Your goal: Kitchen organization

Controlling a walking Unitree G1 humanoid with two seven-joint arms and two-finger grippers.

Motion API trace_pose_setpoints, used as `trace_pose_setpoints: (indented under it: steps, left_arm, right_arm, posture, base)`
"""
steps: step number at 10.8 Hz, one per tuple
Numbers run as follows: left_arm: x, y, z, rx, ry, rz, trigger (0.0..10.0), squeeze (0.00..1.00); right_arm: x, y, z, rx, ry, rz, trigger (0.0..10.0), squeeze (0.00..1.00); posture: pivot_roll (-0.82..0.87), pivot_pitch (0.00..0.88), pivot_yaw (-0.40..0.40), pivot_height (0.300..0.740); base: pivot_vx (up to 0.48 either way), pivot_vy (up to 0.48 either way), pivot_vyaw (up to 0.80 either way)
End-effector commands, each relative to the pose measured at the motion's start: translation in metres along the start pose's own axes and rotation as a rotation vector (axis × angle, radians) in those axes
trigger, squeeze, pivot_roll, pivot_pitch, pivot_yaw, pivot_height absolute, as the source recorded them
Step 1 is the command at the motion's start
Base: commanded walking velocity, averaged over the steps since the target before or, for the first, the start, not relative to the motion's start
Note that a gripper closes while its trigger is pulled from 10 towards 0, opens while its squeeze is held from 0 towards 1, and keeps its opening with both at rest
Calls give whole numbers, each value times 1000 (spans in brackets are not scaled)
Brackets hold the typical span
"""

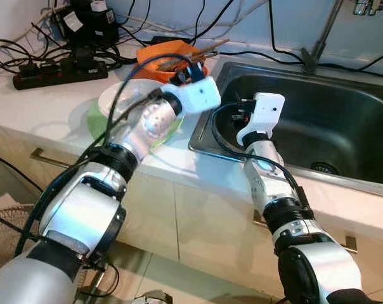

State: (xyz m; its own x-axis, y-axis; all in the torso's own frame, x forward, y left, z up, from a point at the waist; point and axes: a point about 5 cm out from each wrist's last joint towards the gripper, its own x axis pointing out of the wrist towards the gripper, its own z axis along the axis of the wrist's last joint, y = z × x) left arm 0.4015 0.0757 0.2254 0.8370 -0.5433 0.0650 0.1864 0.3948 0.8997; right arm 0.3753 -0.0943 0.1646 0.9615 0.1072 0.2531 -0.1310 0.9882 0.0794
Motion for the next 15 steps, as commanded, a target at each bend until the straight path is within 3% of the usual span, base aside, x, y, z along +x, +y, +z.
trace_pose_setpoints:
  steps: [1, 3, 7, 8, 15]
  left_arm:
    - [-1, -4, -2, 20, 21, -7, 10000, 0]
    - [0, -10, -9, 44, 106, -20, 10000, 0]
    - [4, -5, -11, 52, 177, 35, 10000, 0]
    - [6, -4, -9, 48, 185, 42, 0, 0]
    - [10, 2, -3, 65, 166, 61, 0, 0]
  right_arm:
    - [-2, -1, 2, 4, -21, -10, 10000, 0]
    - [-3, -1, 1, 3, -18, -10, 10000, 0]
    - [-3, -1, 1, 2, -17, -10, 10000, 0]
    - [-3, -1, 1, 2, -17, -12, 10000, 0]
    - [-1, -2, 3, 0, -19, -13, 10000, 0]
  posture:
    - [47, 0, 41, 740]
    - [41, 0, 42, 740]
    - [38, 0, 41, 740]
    - [36, 0, 40, 740]
    - [42, 9, 35, 740]
  base:
    - [0, 0, 0]
    - [0, 0, 0]
    - [0, 0, 0]
    - [0, 0, 0]
    - [0, 0, 0]
